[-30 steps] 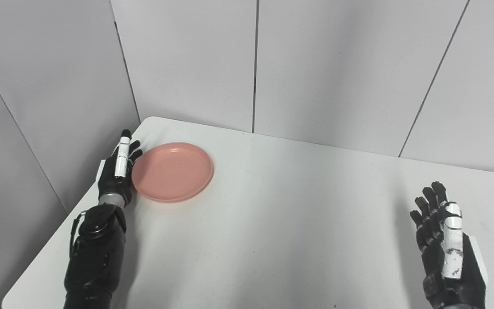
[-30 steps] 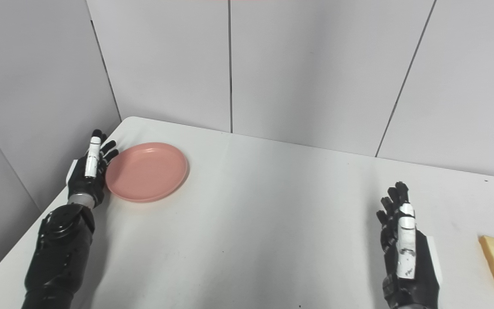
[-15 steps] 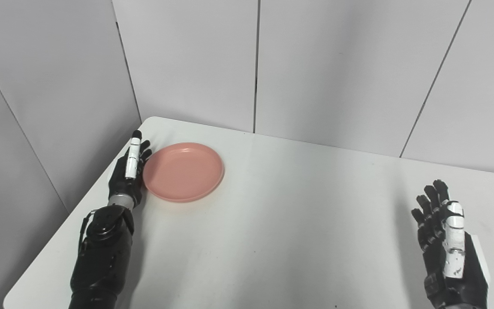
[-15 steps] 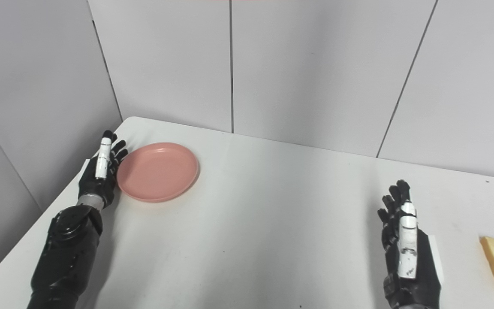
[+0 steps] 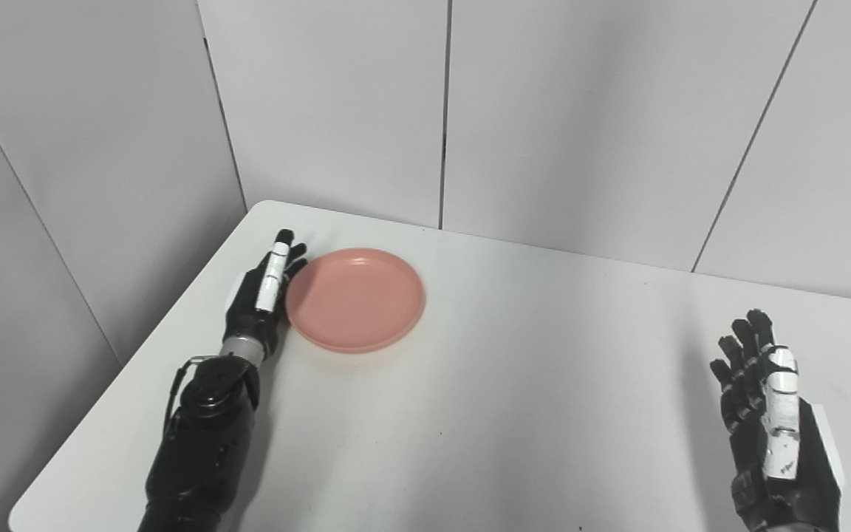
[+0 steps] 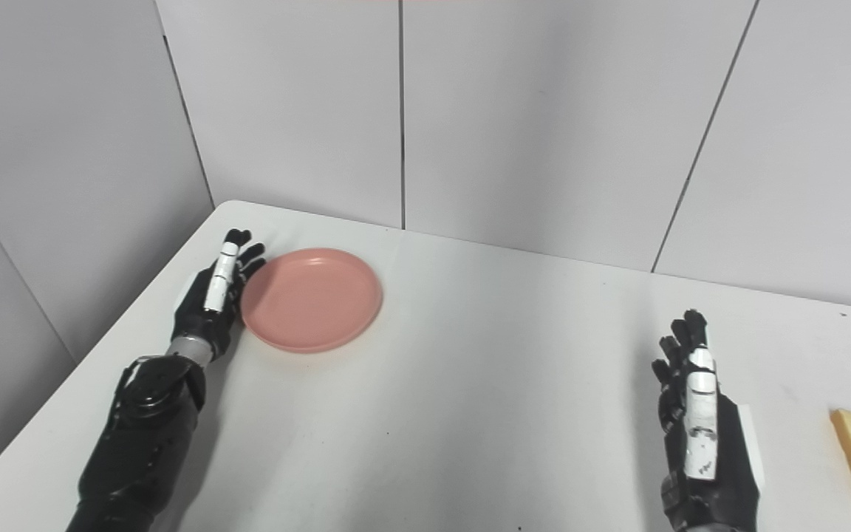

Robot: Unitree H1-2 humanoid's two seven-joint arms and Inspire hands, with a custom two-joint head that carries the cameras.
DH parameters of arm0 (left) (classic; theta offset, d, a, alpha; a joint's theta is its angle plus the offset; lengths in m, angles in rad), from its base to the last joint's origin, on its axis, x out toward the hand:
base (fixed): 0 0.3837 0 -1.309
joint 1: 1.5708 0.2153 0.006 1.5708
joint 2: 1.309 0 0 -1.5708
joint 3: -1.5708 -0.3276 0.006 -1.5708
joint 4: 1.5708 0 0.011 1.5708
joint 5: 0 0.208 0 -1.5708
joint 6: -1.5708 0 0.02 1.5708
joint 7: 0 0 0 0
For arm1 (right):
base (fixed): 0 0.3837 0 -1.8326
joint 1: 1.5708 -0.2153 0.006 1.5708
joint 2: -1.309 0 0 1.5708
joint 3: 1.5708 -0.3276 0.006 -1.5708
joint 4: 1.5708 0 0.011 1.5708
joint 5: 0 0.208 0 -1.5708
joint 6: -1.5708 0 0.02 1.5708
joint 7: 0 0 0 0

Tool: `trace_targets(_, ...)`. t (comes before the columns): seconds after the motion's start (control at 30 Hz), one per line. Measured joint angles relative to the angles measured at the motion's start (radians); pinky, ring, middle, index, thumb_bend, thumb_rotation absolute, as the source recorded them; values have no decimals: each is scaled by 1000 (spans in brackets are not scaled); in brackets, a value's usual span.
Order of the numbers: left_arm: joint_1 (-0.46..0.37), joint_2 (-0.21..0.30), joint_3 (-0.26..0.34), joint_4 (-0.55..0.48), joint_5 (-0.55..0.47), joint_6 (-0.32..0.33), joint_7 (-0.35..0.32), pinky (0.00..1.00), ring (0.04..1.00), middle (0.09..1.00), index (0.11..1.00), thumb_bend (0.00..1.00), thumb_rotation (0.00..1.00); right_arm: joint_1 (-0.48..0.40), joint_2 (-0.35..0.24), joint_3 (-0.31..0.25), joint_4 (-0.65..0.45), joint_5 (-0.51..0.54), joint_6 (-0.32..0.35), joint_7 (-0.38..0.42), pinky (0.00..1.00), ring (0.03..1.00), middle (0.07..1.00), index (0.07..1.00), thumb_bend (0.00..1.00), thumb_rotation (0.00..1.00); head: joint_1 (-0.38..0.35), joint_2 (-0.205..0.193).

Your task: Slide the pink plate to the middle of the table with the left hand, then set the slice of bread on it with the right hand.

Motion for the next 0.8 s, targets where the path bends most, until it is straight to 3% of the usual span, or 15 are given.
trace_targets(0.3,0,-77,-77,-87,17,89,-6,935,925,921,924,781,893,3,7,1,32,-4,-3,0,1000,1000,1000,1000,475,1000,-49,9)
trace_targets(0.6,-5,-117,-124,-112,17,113,-36,920,922,921,923,794,905,16,12,17,51,-38,-39,0,1000,1000,1000,1000,483,1000,-112,15)
trace_targets(0.8,-3,-163,-164,-133,14,137,-73,917,920,915,920,772,914,17,24,27,73,-68,-87,-1,1000,1000,1000,1000,542,1000,-181,23)
